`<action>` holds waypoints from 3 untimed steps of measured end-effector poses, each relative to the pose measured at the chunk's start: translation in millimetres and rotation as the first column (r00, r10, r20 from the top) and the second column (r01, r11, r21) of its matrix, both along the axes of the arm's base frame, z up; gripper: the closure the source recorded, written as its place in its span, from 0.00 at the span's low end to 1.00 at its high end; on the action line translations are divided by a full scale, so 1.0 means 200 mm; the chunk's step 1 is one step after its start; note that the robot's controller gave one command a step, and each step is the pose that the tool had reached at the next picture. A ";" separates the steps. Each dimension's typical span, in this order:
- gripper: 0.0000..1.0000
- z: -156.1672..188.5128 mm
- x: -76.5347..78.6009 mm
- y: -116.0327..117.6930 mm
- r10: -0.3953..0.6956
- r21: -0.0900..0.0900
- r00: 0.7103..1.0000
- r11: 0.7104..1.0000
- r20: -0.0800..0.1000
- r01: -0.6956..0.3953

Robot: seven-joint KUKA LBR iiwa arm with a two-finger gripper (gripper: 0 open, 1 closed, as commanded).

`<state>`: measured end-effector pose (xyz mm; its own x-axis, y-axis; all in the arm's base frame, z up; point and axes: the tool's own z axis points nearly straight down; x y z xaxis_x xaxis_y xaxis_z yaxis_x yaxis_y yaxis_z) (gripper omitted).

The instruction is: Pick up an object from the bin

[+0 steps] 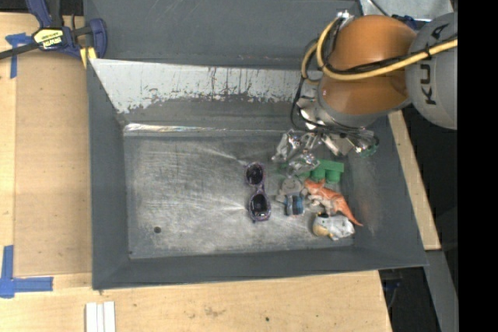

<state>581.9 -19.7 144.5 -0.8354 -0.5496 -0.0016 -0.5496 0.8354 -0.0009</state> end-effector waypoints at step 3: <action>0.00 0.11 -0.37 0.07 0.203 -0.002 0.979 0.979 0.008 -0.203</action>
Offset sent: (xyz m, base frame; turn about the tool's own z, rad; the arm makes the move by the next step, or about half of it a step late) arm 0.0000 0.0000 0.0000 0.0000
